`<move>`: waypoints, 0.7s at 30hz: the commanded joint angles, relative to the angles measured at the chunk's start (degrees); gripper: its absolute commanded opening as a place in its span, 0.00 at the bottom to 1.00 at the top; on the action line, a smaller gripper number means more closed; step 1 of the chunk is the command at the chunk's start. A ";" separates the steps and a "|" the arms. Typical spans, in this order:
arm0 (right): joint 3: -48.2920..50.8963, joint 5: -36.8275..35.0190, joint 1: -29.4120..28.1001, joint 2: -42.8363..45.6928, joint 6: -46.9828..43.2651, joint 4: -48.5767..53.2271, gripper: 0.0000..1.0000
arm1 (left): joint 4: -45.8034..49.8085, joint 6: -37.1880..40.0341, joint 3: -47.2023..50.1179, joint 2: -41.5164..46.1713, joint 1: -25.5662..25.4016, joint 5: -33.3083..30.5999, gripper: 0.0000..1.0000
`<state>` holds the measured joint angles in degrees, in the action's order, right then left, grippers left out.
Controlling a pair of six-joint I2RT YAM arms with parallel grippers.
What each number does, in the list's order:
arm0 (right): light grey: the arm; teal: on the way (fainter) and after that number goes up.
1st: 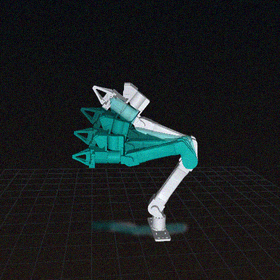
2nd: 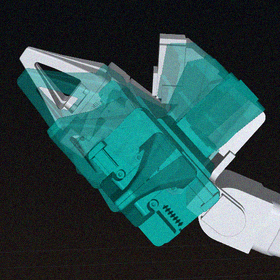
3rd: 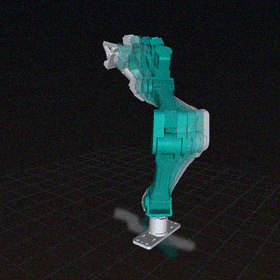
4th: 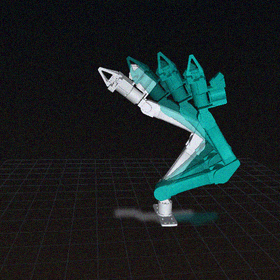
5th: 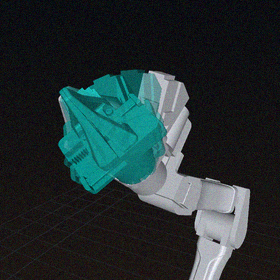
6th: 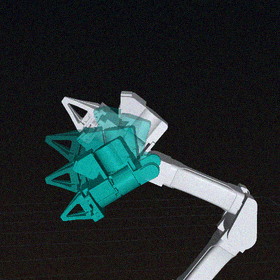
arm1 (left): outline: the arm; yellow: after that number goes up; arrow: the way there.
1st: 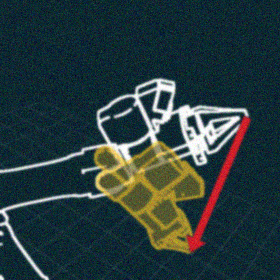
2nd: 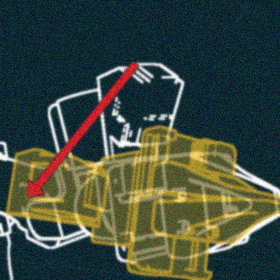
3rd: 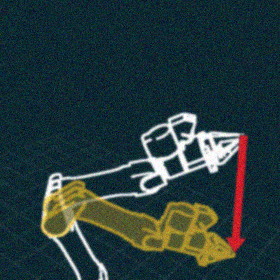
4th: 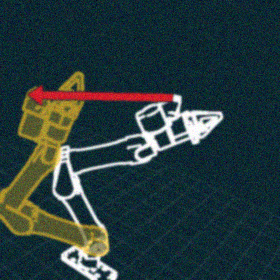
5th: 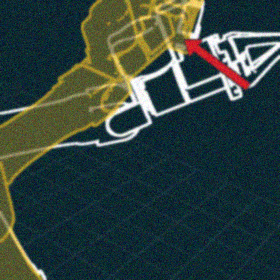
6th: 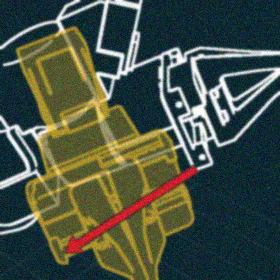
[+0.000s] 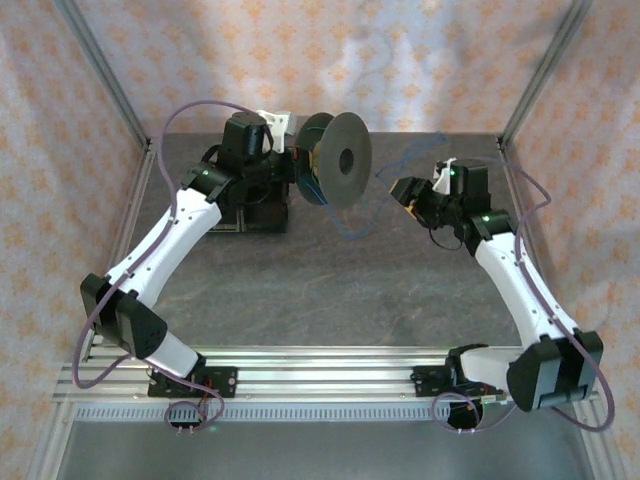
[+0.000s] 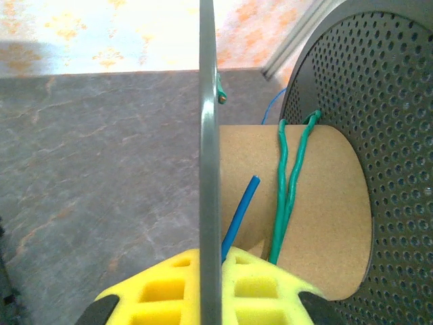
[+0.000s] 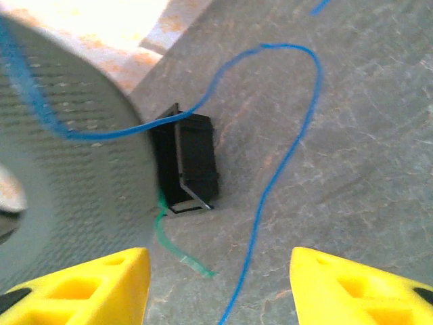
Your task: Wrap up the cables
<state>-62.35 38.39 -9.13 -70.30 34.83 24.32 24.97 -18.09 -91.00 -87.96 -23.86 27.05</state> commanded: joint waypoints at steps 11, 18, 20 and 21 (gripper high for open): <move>4.43 -1.35 1.33 5.86 -15.80 -6.68 0.46 | 0.59 -1.65 -8.14 -1.37 0.56 10.12 0.00; 9.57 -1.98 1.00 8.70 -24.07 -16.80 0.41 | 4.06 -4.60 -12.09 -3.37 0.69 12.65 0.00; 9.69 -1.70 0.52 8.45 -25.72 -17.98 0.41 | 5.11 -5.32 -13.35 -3.94 0.76 13.59 0.00; 9.77 -1.81 0.14 8.43 -26.76 -18.56 0.41 | 5.64 -5.67 -13.83 -4.29 0.83 14.01 0.00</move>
<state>-52.73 37.28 -8.21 -62.30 13.52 11.86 31.81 -21.34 -100.86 -92.12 -23.83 37.26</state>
